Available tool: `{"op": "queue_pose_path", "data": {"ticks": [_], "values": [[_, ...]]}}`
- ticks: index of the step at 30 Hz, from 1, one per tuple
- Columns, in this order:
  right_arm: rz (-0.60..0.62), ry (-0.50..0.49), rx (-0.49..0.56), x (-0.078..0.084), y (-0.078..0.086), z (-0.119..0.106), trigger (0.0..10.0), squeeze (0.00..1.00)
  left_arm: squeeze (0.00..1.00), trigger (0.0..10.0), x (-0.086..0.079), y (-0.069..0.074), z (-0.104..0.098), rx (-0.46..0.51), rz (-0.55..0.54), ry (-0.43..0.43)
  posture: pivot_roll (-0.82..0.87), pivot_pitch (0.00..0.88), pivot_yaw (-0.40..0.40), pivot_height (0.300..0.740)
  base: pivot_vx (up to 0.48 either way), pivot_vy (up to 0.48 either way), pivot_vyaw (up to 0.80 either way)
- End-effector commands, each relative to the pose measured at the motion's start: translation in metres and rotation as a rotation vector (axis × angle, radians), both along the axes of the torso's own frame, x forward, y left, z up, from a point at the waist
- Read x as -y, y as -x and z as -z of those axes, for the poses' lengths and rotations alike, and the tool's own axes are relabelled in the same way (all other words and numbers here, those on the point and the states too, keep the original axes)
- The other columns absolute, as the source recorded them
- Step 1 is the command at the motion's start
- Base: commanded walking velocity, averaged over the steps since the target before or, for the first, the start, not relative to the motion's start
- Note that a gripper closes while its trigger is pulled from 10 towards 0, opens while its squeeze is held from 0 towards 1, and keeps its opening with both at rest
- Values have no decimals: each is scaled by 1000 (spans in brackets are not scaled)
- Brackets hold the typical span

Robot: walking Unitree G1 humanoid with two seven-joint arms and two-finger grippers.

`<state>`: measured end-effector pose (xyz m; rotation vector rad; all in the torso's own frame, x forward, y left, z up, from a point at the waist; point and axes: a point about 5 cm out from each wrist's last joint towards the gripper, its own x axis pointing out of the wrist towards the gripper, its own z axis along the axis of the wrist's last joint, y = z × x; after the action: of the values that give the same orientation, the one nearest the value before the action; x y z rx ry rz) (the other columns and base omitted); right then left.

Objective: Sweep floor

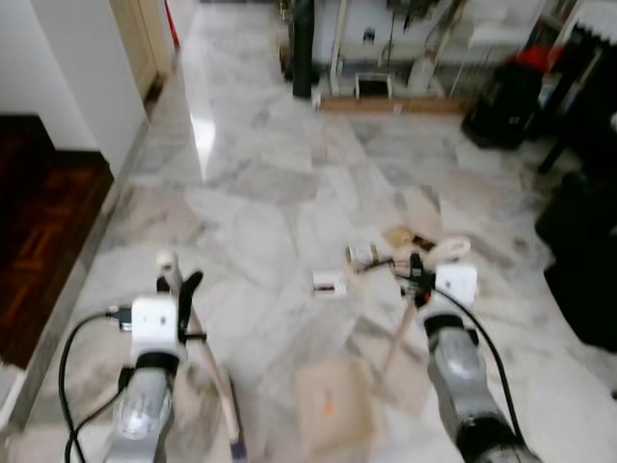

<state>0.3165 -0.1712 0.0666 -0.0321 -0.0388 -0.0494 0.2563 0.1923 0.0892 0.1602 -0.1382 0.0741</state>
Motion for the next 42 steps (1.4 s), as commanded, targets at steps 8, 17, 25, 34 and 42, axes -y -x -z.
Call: {"op": "queue_pose_path", "data": {"ticks": [8, 17, 25, 34, 42], "values": [[18, 19, 31, 7, -4, -8, 10000, 0, 0, 10000, -1, 0, -6, 30, 6, -16, 113, 79, -22, 740, 331, 0, 0], [11, 29, 35, 5, -4, -9, 10000, 0, 0, 10000, -2, 0, -6, 32, 3, -17, 115, 82, -23, 740, 334, 0, 0], [-16, 43, 43, 1, -5, -10, 10000, 0, 0, 10000, -3, 0, -7, 34, -1, -19, 117, 80, -23, 740, 334, 0, 175], [-16, 36, 41, 1, -5, -10, 10000, 0, 0, 10000, -2, 0, -6, 35, 4, -17, 118, 70, -23, 740, 333, 0, 236], [-14, 30, 35, 1, -6, -10, 10000, 0, 0, 10000, -1, -1, -7, 40, 7, -17, 121, 61, -24, 740, 333, 0, 0]]}}
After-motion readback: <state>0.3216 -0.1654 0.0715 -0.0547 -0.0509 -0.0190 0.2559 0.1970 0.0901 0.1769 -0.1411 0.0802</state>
